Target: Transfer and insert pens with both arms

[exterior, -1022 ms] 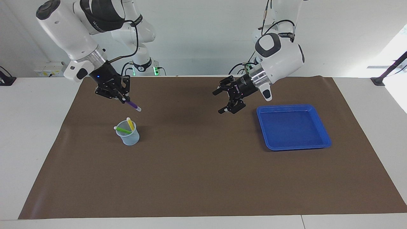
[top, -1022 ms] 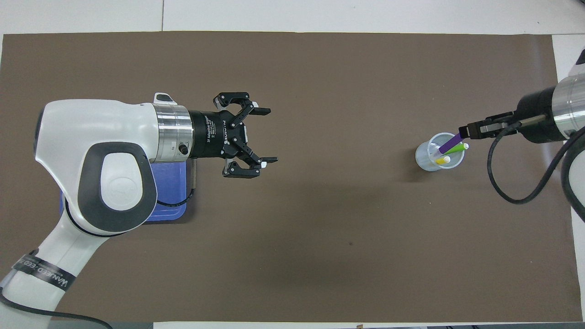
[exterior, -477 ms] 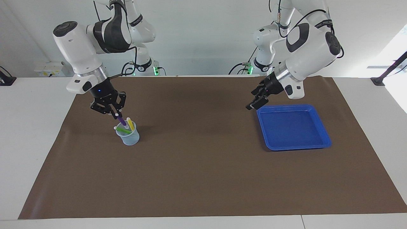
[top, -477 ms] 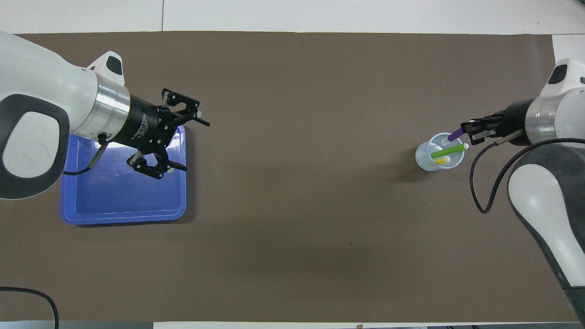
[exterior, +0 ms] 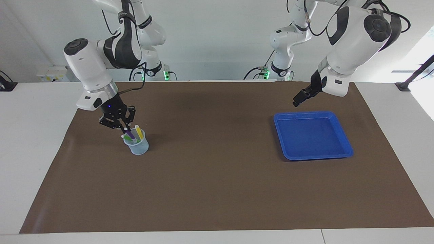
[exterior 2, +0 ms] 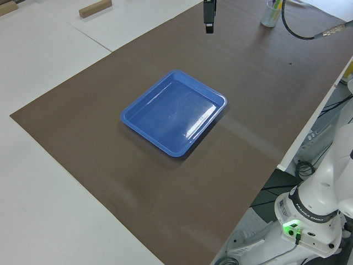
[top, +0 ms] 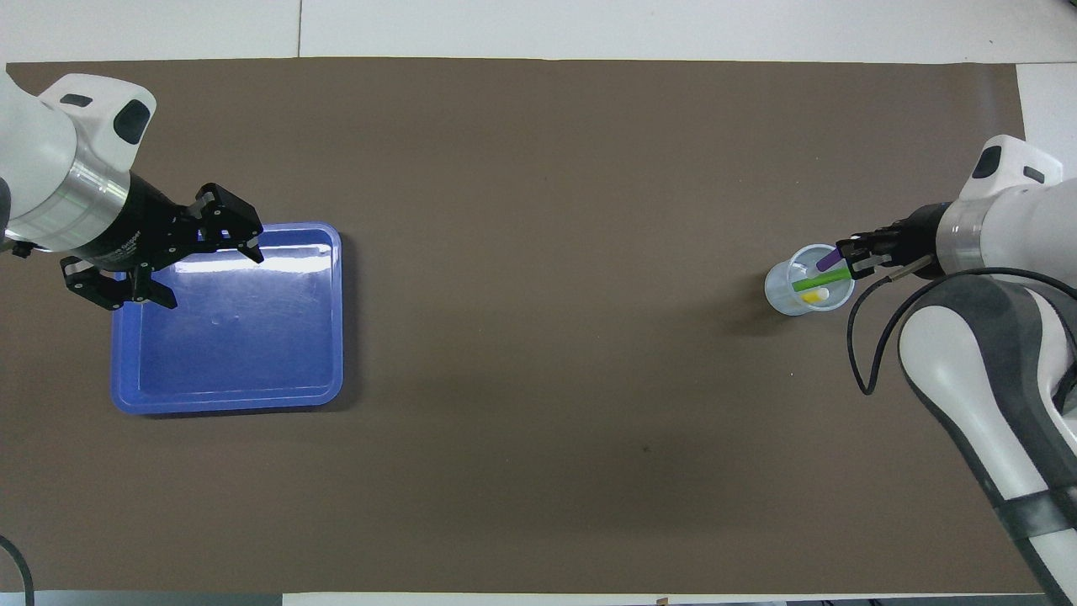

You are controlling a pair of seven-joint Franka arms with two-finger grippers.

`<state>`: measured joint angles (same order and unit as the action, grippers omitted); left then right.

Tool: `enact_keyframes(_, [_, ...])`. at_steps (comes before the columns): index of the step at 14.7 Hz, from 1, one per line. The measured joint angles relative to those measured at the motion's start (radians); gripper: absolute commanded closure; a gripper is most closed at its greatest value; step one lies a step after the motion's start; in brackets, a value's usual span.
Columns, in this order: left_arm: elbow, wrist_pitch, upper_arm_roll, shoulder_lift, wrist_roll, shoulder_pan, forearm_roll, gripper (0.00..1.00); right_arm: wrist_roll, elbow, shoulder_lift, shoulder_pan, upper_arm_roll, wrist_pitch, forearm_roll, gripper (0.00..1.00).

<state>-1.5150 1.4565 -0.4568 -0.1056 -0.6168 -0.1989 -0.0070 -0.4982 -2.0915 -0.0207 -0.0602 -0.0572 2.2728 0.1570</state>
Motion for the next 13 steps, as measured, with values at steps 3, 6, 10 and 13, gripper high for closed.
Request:
enact_keyframes(3, [0.026,-0.046,0.137,0.052,0.279,0.115,0.063,0.00,-0.001,-0.034,0.017,0.000,0.000,0.089,0.000,0.93])
enact_keyframes(6, [0.024,-0.075,0.274,0.103,0.557,0.170,0.062,0.00,-0.001,-0.045,0.026,0.000,0.000,0.102,0.000,0.00])
enact_keyframes(10, [-0.027,-0.003,0.309,0.099,0.632,0.184,0.017,0.00,-0.001,-0.039,0.027,-0.001,0.001,0.105,0.000,0.00])
enact_keyframes(13, [-0.033,0.027,0.309,0.072,0.619,0.197,0.009,0.00,0.003,0.003,0.024,-0.008,0.001,0.094,0.000,0.00])
